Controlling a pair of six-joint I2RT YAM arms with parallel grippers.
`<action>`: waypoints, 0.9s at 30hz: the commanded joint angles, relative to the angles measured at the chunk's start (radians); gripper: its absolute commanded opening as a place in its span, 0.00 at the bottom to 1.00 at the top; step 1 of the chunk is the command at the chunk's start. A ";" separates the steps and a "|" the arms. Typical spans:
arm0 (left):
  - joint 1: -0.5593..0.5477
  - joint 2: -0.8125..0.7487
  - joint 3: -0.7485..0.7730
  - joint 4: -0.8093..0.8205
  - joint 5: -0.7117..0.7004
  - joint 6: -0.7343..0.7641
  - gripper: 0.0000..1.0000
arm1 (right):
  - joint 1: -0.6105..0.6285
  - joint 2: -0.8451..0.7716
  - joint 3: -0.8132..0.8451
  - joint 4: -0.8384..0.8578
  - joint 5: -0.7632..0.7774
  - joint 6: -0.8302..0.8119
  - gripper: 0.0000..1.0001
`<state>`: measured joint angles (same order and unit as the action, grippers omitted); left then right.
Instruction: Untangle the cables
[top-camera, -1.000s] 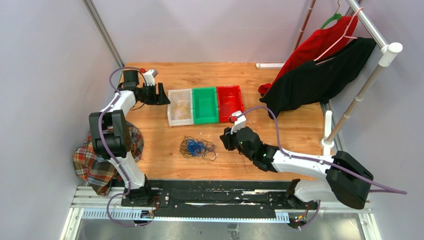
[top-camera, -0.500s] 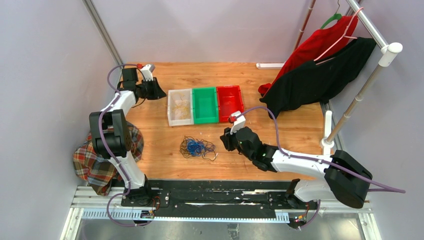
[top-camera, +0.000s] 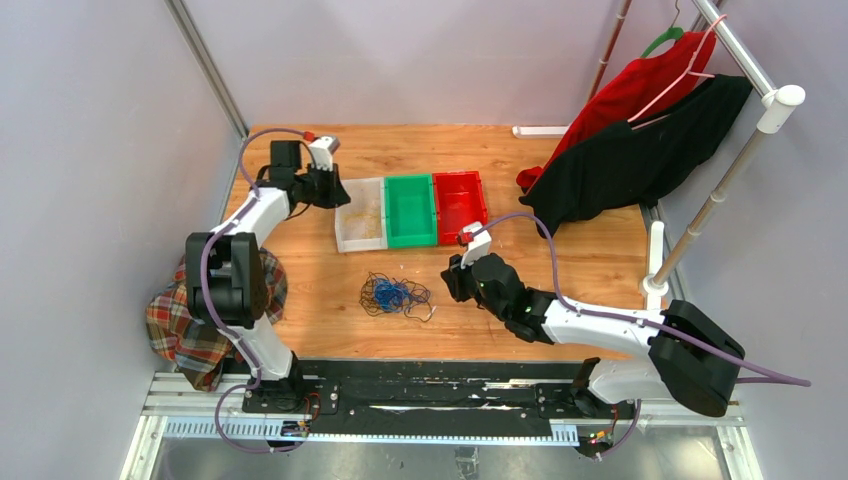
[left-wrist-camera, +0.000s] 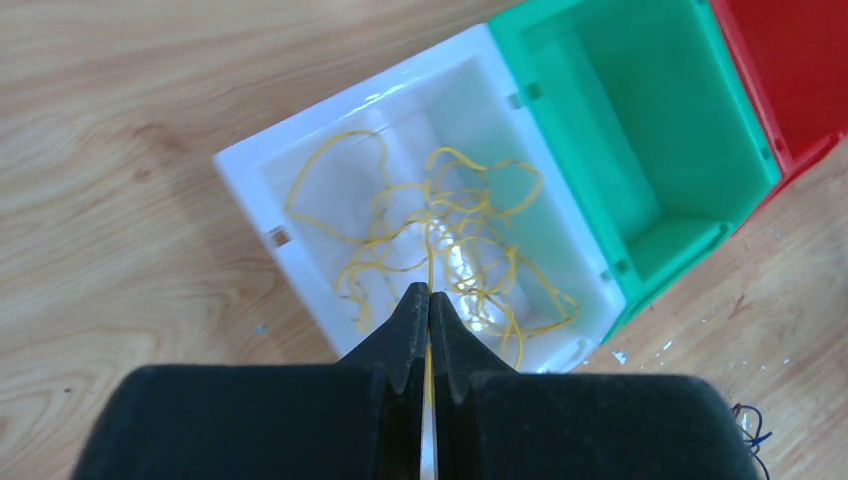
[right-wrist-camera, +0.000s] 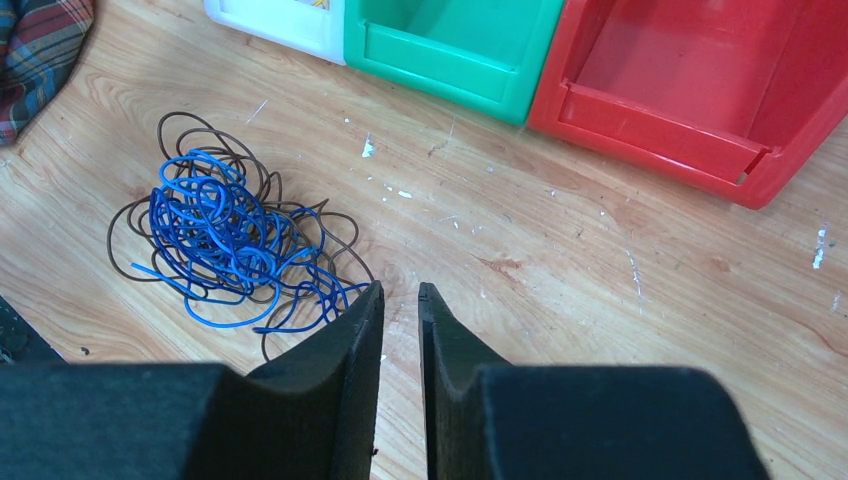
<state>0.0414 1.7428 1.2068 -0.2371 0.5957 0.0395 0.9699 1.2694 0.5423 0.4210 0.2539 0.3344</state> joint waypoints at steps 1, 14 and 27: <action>-0.097 -0.070 -0.022 0.001 -0.147 0.098 0.01 | -0.023 -0.006 0.004 0.013 -0.007 0.021 0.19; -0.222 0.019 -0.021 0.025 -0.368 0.183 0.01 | -0.025 -0.011 -0.017 0.020 -0.006 0.035 0.18; -0.261 -0.019 0.066 -0.123 -0.399 0.191 0.46 | -0.025 -0.037 -0.001 -0.005 -0.016 0.023 0.37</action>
<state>-0.2153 1.7939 1.2133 -0.2756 0.1974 0.2115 0.9585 1.2648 0.5346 0.4187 0.2428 0.3668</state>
